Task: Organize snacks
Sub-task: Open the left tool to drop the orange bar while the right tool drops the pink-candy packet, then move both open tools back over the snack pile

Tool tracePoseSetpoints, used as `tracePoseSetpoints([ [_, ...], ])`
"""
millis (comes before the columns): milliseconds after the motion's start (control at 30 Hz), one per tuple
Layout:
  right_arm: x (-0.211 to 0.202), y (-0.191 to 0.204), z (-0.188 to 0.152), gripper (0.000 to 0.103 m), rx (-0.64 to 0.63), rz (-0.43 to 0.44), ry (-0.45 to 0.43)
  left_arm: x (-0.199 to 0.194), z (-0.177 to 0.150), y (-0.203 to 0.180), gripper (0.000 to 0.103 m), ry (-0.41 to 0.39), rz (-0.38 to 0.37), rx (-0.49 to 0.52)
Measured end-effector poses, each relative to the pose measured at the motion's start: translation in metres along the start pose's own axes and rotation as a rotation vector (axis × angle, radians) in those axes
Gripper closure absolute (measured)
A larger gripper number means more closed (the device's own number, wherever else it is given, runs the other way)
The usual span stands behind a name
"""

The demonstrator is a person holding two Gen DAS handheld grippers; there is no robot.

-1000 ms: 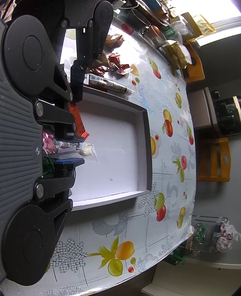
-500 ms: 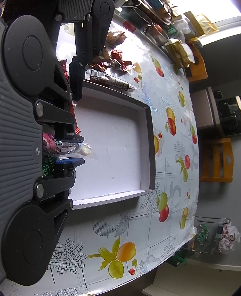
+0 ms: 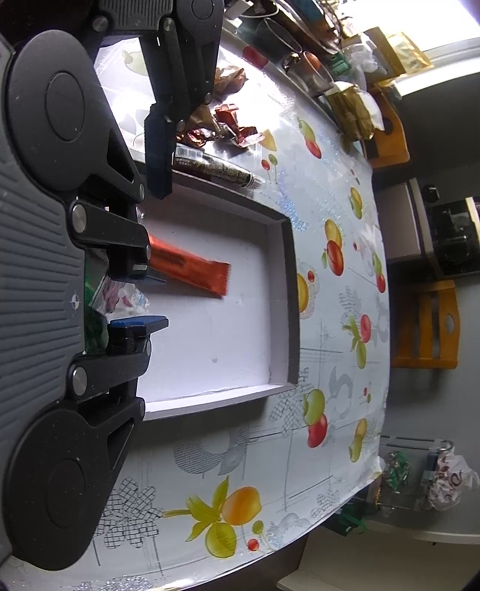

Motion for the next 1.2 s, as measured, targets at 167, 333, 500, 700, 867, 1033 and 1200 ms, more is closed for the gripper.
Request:
tracePoseSetpoints([
  [167,-0.003,0.005,0.005,0.082,-0.008,0.001,-0.021,-0.009,-0.004,0.015,0.061,-0.005,0.044,-0.062],
  [333,-0.005,0.010,0.010,0.074,-0.002,0.003,-0.043,-0.018,-0.013,0.036,0.061,-0.003,0.103,-0.142],
  [500,-0.006,0.021,0.013,0.062,-0.005,0.010,-0.058,-0.028,-0.030,0.063,0.061,0.024,0.176,-0.242],
  [700,-0.005,0.046,0.019,0.060,-0.030,0.033,-0.063,-0.040,-0.052,0.096,0.061,0.056,0.245,-0.324],
  [867,-0.003,0.071,0.023,0.058,-0.054,0.037,-0.057,-0.047,-0.067,0.116,0.061,0.068,0.256,-0.353],
  [1033,-0.001,0.089,0.027,0.058,-0.071,0.026,-0.045,-0.050,-0.073,0.130,0.061,0.068,0.246,-0.354],
  [1200,0.002,0.106,0.032,0.057,-0.088,0.011,-0.032,-0.051,-0.080,0.144,0.061,0.071,0.230,-0.363],
])
Point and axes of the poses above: each gripper's, at about its wrist camera, not at the fingertips, and x roughly the way its jaws point, y to its left, z to its top, the point moved 3 cm from there along x, roughly the way its jaws point, and after that the axes turned 13 degrees about y, right-handed, at the moved point
